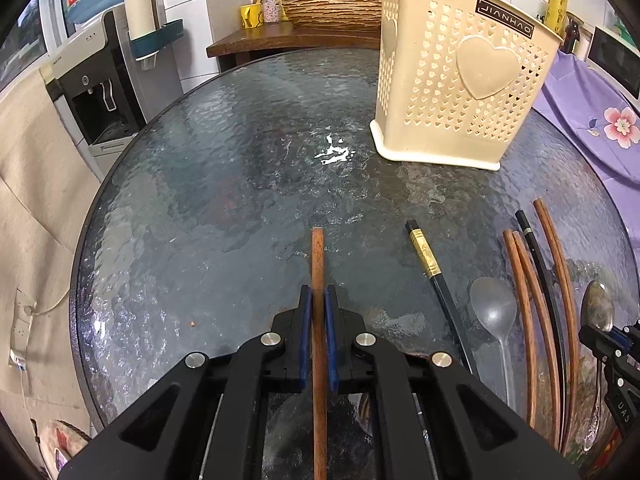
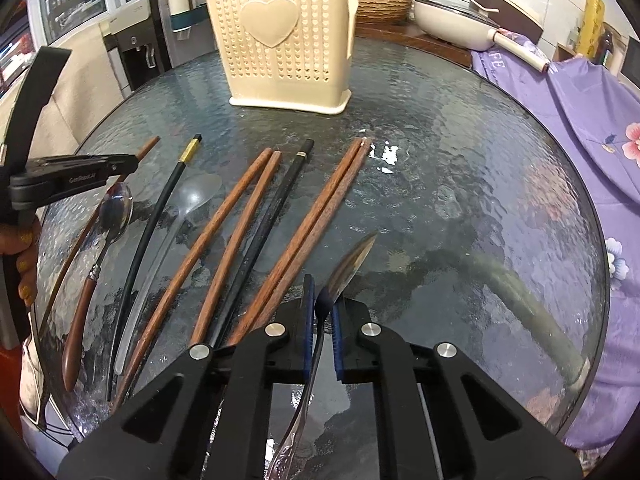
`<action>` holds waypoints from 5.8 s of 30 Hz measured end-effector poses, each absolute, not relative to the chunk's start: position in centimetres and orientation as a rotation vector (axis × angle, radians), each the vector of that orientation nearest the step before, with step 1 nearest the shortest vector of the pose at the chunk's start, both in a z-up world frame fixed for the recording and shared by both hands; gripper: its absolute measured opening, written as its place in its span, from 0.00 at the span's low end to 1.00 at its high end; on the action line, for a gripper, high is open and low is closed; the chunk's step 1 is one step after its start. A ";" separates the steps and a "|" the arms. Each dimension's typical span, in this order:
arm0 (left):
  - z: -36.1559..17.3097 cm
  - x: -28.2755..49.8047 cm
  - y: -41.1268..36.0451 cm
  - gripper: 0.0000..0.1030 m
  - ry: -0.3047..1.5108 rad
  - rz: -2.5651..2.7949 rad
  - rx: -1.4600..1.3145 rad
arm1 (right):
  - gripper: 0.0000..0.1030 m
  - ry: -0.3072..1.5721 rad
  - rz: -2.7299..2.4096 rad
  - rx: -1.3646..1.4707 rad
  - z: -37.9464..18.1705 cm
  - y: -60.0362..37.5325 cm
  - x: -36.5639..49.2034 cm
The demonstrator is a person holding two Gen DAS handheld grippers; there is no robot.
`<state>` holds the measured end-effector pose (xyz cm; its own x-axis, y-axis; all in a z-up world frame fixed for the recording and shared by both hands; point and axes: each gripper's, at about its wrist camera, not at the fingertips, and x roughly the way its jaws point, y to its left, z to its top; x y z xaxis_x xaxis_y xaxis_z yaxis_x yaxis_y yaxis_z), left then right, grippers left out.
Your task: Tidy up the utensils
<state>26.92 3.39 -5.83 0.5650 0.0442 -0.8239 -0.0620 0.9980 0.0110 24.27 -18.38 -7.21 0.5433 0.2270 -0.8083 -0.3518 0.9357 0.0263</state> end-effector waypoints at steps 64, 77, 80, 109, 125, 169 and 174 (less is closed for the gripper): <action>6.7 21.0 4.9 0.06 0.604 -0.101 -0.113 | 0.42 0.928 0.388 -0.131 -6.9 -18.2 26.7; 7.0 20.9 4.9 0.06 0.590 -0.103 -0.114 | 0.35 0.846 0.406 -0.107 -4.8 -18.2 25.3; 7.4 20.5 4.9 0.06 0.577 -0.103 -0.111 | 0.35 0.785 0.410 -0.095 -3.0 -18.8 24.5; 9.3 19.4 4.8 0.07 0.528 -0.124 -0.097 | 0.33 0.598 0.424 -0.089 4.5 -20.4 21.4; 11.0 20.5 4.8 0.06 0.492 -0.142 -0.093 | 0.33 0.579 0.460 -0.072 6.5 -20.2 22.6; 10.5 39.0 1.1 0.06 0.506 -0.132 -0.149 | 0.33 0.536 0.352 -0.063 6.7 -13.5 42.4; 9.8 39.3 0.9 0.06 0.516 -0.124 -0.138 | 0.33 0.529 0.347 -0.065 6.4 -13.5 42.2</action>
<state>39.34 0.85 9.76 0.8625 -0.1531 -0.4824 0.0836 0.9832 -0.1625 42.16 -13.51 6.42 0.8063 0.3076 -0.5052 -0.3408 0.9397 0.0282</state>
